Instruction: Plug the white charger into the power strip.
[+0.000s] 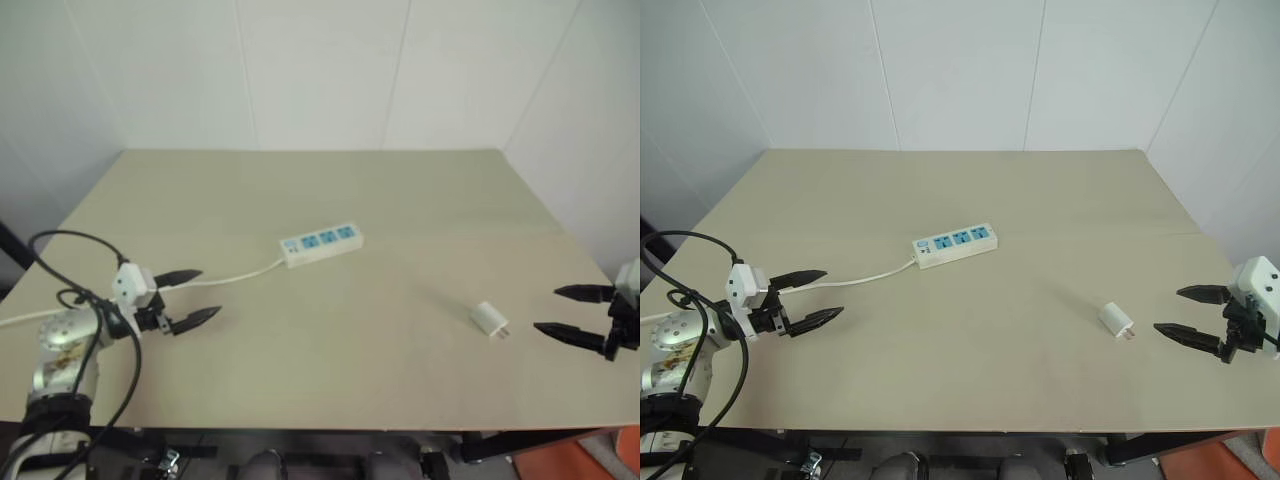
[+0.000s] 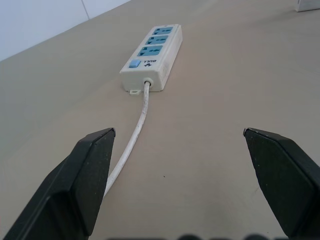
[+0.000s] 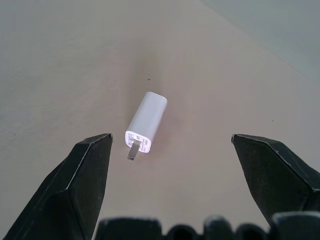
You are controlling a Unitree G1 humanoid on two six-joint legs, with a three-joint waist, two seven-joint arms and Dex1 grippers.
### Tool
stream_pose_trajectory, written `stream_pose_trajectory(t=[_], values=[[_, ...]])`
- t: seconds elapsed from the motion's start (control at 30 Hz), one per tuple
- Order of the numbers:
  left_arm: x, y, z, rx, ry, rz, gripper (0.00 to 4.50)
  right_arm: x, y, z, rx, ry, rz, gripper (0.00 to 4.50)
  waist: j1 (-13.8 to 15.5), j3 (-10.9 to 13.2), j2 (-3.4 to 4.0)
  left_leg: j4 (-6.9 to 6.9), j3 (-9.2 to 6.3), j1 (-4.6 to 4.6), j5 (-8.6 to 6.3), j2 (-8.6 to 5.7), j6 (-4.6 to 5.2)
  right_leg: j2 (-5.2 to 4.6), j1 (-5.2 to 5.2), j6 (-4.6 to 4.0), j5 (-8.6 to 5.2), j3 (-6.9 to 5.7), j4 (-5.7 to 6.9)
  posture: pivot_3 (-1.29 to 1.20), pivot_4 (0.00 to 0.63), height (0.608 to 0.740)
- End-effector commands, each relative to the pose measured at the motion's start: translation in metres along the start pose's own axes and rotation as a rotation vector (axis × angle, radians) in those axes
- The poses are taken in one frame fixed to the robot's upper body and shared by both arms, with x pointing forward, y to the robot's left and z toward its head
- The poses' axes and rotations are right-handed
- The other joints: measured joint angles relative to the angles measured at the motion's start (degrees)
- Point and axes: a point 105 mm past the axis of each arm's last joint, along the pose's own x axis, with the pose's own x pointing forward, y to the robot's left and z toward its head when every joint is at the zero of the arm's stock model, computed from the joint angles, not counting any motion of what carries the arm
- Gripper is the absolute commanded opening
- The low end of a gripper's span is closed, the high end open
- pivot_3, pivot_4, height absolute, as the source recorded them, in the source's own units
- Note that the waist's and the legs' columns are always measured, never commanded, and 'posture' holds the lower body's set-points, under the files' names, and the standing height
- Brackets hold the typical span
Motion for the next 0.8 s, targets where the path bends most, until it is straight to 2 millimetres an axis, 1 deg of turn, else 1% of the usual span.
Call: stream_pose_trajectory(t=[0.03,0.2,0.37,0.47,0.53,0.6,0.67,0.8], values=[[-0.003,0.005,0.010,0.043,-0.016,0.017,4.48,-0.004,-0.002,0.008,-0.034,-0.013,-0.007,4.50,0.00,0.00,0.00,0.00,0.00,0.00,0.00,0.00,0.00,0.00,0.00,0.00,0.00,0.00,0.00,0.00,0.150,0.740],[-0.003,0.006,0.011,0.045,-0.021,0.022,4.48,-0.003,-0.001,0.008,-0.035,-0.011,-0.003,4.50,0.00,0.00,0.00,0.00,0.00,0.00,0.00,0.01,0.00,0.00,0.00,0.01,0.00,0.00,0.00,0.00,0.150,0.740],[0.003,0.016,0.015,0.071,-0.042,0.076,4.48,-0.002,0.001,0.009,-0.035,-0.017,0.007,4.50,0.06,0.01,-0.01,0.00,0.00,0.00,0.00,0.00,0.00,0.00,0.00,0.01,0.00,0.00,0.00,0.00,0.150,0.740],[0.010,0.024,0.014,0.094,-0.026,0.109,4.48,0.001,0.003,0.014,-0.046,-0.038,0.010,4.50,0.13,0.01,-0.01,0.01,0.01,0.00,0.00,0.00,0.00,0.00,0.00,0.03,-0.01,0.00,0.01,0.00,0.150,0.740],[0.021,0.031,0.008,0.105,-0.003,0.136,4.48,0.005,0.006,0.020,-0.066,-0.060,0.011,4.50,0.26,0.00,-0.01,0.01,0.01,0.01,0.00,0.00,0.00,0.01,0.00,0.10,-0.05,0.00,0.01,0.00,0.150,0.740],[0.036,0.036,0.002,0.100,0.012,0.144,4.48,0.013,0.010,0.029,-0.088,-0.088,0.017,4.50,0.38,0.01,-0.01,0.03,0.01,-0.01,0.00,-0.01,0.00,0.01,0.01,0.17,-0.07,0.00,0.01,0.00,0.150,0.740],[0.053,0.038,0.001,0.074,-0.003,0.128,4.48,0.021,0.018,0.040,-0.103,-0.122,0.043,4.50,0.41,0.02,-0.04,0.06,0.01,-0.03,0.00,-0.02,0.00,0.02,0.03,0.23,-0.05,-0.01,0.00,0.00,0.150,0.740],[0.079,0.038,0.001,0.029,-0.007,0.090,4.48,0.035,0.035,0.058,-0.143,-0.161,0.093,4.50,0.20,0.04,-0.07,0.08,0.00,-0.29,0.01,-0.04,-0.01,0.01,-0.12,0.26,0.02,-0.01,-0.10,0.00,0.150,0.740]])
